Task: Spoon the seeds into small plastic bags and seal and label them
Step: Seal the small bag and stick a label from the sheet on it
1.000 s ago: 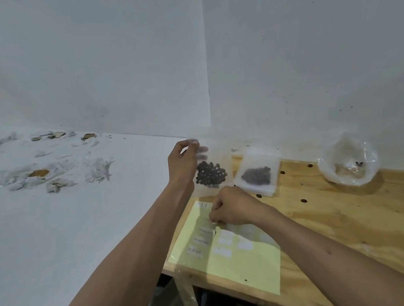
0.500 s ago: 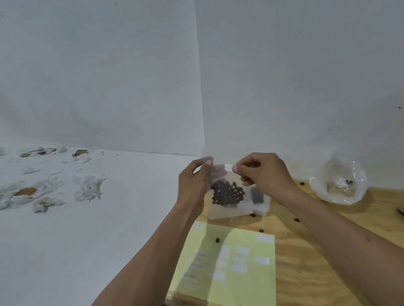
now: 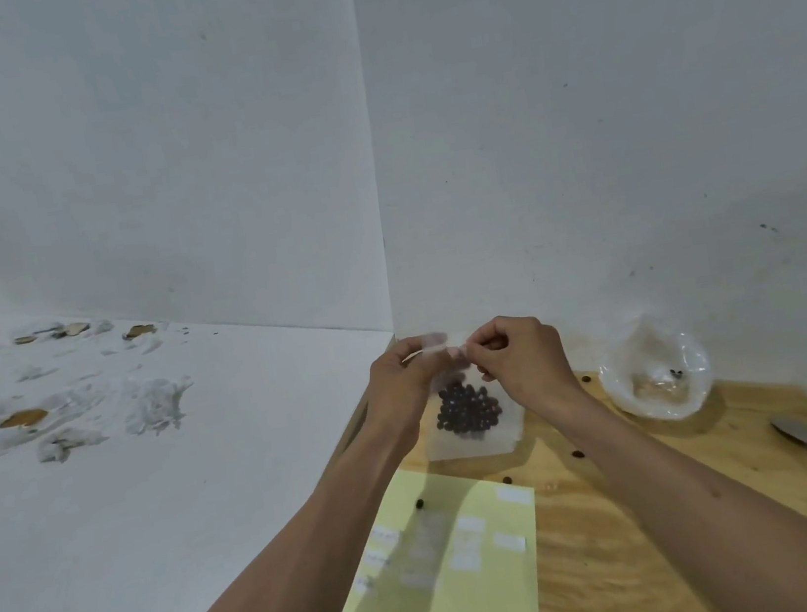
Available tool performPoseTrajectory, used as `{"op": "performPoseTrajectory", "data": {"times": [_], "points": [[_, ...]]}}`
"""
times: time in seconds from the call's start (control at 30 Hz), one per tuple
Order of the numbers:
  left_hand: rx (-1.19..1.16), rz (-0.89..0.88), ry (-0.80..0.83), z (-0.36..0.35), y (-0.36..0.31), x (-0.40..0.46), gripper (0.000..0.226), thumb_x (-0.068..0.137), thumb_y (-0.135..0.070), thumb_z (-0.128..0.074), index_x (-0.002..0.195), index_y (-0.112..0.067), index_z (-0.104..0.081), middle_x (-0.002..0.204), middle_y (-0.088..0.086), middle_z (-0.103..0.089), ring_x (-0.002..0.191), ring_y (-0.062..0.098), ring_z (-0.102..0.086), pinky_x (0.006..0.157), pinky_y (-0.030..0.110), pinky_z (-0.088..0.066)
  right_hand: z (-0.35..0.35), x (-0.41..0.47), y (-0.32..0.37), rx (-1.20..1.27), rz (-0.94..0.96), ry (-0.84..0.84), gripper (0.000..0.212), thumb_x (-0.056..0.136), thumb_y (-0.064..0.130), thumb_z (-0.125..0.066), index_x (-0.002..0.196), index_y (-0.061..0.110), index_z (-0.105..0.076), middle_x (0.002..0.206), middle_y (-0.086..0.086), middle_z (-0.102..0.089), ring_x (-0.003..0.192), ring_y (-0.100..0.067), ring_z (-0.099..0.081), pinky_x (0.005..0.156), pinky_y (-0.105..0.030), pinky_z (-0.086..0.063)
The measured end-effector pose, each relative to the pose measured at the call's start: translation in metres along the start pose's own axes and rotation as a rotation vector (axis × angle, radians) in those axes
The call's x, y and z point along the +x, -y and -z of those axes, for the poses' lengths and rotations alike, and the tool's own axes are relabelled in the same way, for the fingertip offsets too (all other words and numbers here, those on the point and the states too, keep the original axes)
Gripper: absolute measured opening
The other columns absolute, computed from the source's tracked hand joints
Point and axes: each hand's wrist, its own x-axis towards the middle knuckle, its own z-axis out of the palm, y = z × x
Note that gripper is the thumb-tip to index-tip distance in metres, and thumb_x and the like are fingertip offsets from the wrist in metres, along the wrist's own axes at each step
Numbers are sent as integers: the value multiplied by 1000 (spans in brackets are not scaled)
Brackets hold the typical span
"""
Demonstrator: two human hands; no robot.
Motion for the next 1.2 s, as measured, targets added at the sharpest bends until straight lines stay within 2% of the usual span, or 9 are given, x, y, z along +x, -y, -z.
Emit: {"op": "performPoseTrajectory", "data": {"times": [0.23, 0.33, 0.43, 0.53, 0.63, 0.7, 0.83, 1.03, 1.2], "points": [[25, 16, -30, -5, 7, 5, 27, 86, -4, -76, 111, 2, -68, 95, 21, -77, 92, 32, -77, 92, 44, -59, 1, -3, -8, -19, 13, -32, 12, 87, 28, -78, 92, 17, -74, 81, 8, -72, 73, -8, -69, 78, -34, -61], [-26, 19, -21, -8, 7, 5, 23, 87, -4, -75, 109, 4, -69, 100, 21, -77, 94, 33, -76, 90, 42, -60, 2, -7, -13, -60, -14, -175, 52, 80, 45, -82, 119, 19, -59, 111, 6, -59, 96, -11, -61, 86, -33, -55], [-55, 13, 1, -12, 3, 2, 22, 91, -5, -72, 110, 5, -69, 104, 20, -76, 97, 29, -76, 79, 27, -60, 10, -4, -20, 167, -199, -118, 79, 71, 53, -86, 132, 17, -50, 121, 0, -56, 106, -19, -59, 87, -30, -48], [-45, 17, 25, -17, 0, 2, 21, 93, -7, -72, 109, 5, -70, 101, 15, -76, 92, 23, -76, 73, 22, -58, 19, 0, -26, 375, -253, 48, 51, 69, 51, -88, 91, 8, -70, 97, -13, -75, 90, -32, -71, 81, -38, -54], [38, 23, 3, -22, 0, 3, 16, 92, -10, -73, 104, 0, -73, 88, 2, -76, 81, 12, -74, 68, 20, -57, 23, -1, -29, 405, -210, 57, 43, 72, 39, -89, 72, 1, -68, 93, -17, -75, 73, -21, -69, 73, -34, -54], [75, 29, -19, -25, 2, 4, 12, 91, -8, -74, 100, -2, -74, 81, -3, -75, 77, 10, -73, 67, 21, -57, 26, -3, -28, 407, -207, 55, 32, 76, 30, -88, 59, 11, -68, 87, -9, -78, 63, -9, -66, 64, -23, -50], [119, 25, -68, -33, 6, 6, 7, 89, -1, -73, 94, 2, -74, 76, 4, -74, 75, 18, -72, 75, 30, -62, 30, -8, -27, 390, -281, 14, 21, 79, 27, -80, 77, 6, -78, 78, -7, -77, 65, -15, -67, 67, -29, -50], [156, 48, -71, -51, 9, 5, 5, 88, -1, -72, 90, 1, -76, 83, 13, -75, 77, 21, -73, 72, 25, -62, 36, -12, -33, 320, -294, -112, 34, 79, 28, -71, 56, 13, -51, 55, -3, -40, 53, -17, -33, 54, -31, -28], [99, 165, -44, -80, 10, 5, 8, 90, 0, -68, 91, -1, -75, 84, 8, -77, 78, 19, -72, 67, 24, -56, 53, -19, -43, 290, -244, -184, 35, 81, 31, -67, 60, 9, -49, 57, -3, -36, 48, -14, -27, 50, -27, -26]]}}
